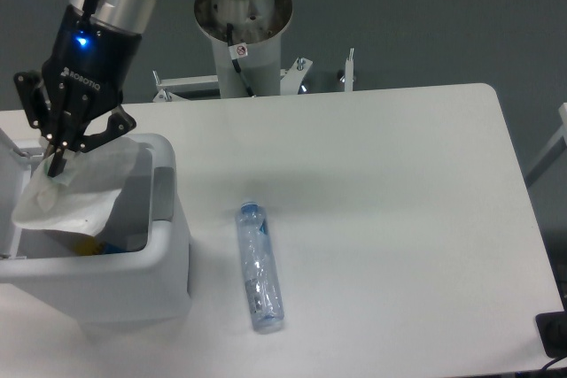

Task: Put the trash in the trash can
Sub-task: 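Open the gripper to drop the wrapper into the bin, then move the open gripper down over the clear water bottle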

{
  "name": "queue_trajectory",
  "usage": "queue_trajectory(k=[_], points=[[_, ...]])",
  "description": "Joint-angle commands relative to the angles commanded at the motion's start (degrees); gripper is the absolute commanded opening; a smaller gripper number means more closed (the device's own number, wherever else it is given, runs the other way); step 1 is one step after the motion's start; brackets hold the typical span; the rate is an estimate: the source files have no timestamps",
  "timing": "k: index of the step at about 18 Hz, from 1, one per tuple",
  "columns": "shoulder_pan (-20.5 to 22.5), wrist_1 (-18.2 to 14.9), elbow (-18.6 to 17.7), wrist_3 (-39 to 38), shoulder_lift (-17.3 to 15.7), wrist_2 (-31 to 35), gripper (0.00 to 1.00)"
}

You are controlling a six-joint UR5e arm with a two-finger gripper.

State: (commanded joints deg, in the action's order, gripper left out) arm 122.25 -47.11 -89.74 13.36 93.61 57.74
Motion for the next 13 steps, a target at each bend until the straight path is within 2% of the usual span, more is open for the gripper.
queue_trajectory(k=[5, 7, 8, 10, 11, 13], points=[[1.2, -0.2, 0.4, -2.0, -1.1, 0.5, 0.99], [6.4, -0.3, 1.0, -4.0, -1.0, 0.5, 1.00], [11.4, -0.2, 1.1, -6.0, -0.2, -0.1, 1.00], [14.5, -0.1, 1.1, -5.9, 2.9, -0.2, 1.00], [16.6, -0.2, 1.8, -5.9, 5.4, 0.2, 1.00], [17.4, -0.9, 3.4, -5.9, 10.9, 1.5, 1.00]])
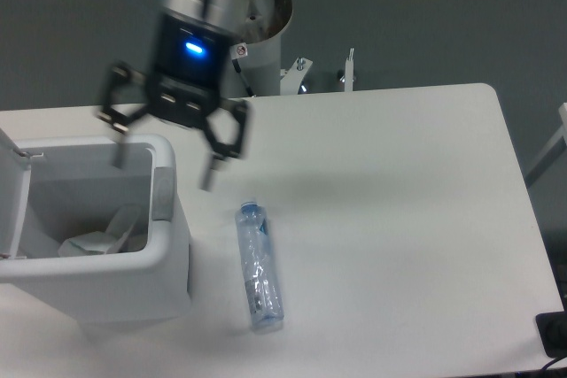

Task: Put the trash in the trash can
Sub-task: 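Move the open gripper down over the clear water bottle, then close the gripper around the bottle's end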

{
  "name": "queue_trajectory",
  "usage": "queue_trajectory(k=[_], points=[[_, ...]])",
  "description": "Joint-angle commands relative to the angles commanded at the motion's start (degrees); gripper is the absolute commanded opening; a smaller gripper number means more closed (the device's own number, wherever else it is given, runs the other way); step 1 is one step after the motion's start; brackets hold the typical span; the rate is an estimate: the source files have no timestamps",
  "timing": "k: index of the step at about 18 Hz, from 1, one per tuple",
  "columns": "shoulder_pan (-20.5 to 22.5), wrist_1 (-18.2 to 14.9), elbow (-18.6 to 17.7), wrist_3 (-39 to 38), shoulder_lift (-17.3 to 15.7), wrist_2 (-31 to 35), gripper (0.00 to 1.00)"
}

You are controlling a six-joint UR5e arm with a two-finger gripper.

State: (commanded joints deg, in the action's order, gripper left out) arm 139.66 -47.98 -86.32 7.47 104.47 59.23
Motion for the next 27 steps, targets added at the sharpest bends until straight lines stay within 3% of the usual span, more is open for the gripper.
queue_trajectory(k=[7, 12, 17, 20, 27], points=[[-0.2, -0.4, 0.9, 0.2, 10.4, 11.6, 1.00], [-1.8, -0.2, -0.3, 2.6, 13.7, 13.1, 1.00], [-4.4, 1.0, 0.5, 4.0, 19.4, 14.9, 1.00], [-5.7, 1.7, 0.5, 4.0, 21.6, 18.2, 1.00], [-7.6, 2.1, -0.2, 4.0, 23.1, 20.1, 1.00]])
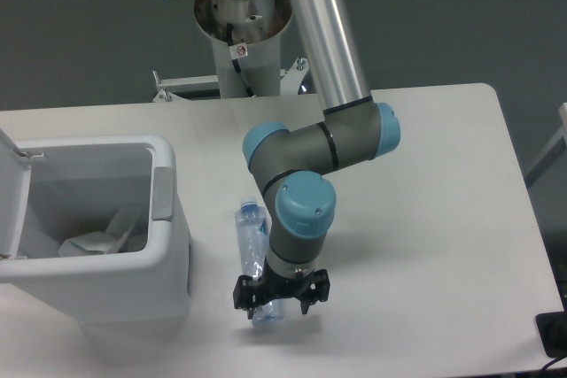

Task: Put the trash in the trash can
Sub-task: 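Close the gripper around the bottle's end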

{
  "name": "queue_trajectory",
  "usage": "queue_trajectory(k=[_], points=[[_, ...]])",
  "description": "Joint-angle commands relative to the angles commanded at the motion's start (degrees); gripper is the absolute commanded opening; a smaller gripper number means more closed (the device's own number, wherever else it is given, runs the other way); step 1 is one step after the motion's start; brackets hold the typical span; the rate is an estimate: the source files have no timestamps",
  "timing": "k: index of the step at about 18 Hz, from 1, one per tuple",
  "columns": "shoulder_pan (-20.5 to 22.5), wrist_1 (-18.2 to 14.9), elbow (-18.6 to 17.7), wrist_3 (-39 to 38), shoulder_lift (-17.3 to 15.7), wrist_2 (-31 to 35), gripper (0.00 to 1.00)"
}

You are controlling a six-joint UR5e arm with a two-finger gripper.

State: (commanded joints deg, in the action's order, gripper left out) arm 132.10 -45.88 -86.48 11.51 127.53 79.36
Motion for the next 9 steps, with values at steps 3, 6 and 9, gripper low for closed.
queue_trajectory(k=[3, 6, 9], points=[[-0.1, -0.1, -0.4, 0.0, 0.3, 0.1, 1.00], [-0.4, 0.0, -0.4, 0.0, 0.8, 1.1, 1.00], [-0.4, 0.0, -0.4, 0.0, 0.8, 1.2, 0.84]])
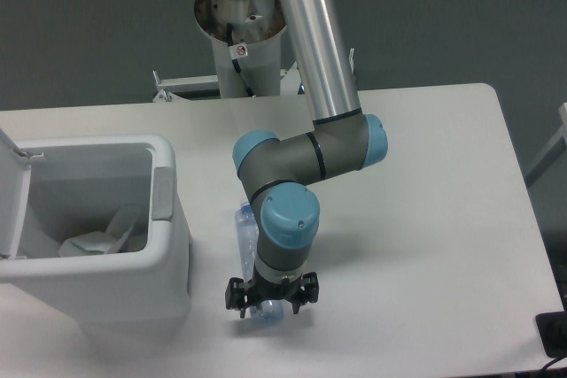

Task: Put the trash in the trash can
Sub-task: 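Close the gripper around the bottle's end, then lift the bottle and carry it over the trash bin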

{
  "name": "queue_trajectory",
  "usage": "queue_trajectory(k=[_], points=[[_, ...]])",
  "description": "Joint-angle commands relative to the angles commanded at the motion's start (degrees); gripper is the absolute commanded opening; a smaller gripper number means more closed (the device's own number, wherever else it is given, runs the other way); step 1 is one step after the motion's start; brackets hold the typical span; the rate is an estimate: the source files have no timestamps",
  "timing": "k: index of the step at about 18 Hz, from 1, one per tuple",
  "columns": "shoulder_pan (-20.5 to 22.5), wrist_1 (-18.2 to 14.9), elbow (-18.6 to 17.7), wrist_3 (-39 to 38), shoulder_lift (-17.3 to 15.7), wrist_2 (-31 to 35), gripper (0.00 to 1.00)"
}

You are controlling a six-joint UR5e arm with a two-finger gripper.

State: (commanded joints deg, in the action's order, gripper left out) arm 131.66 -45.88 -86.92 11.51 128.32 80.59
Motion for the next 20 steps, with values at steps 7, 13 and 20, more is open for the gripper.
queue_trajectory(k=[7, 13, 20], points=[[0.0, 0.0, 0.1, 1.4, -0.3, -0.1, 0.55], [1.0, 0.0, 3.3, 1.7, -2.7, -0.3, 0.55], [7.8, 6.2, 16.3, -4.1, -7.0, -14.3, 0.55]])
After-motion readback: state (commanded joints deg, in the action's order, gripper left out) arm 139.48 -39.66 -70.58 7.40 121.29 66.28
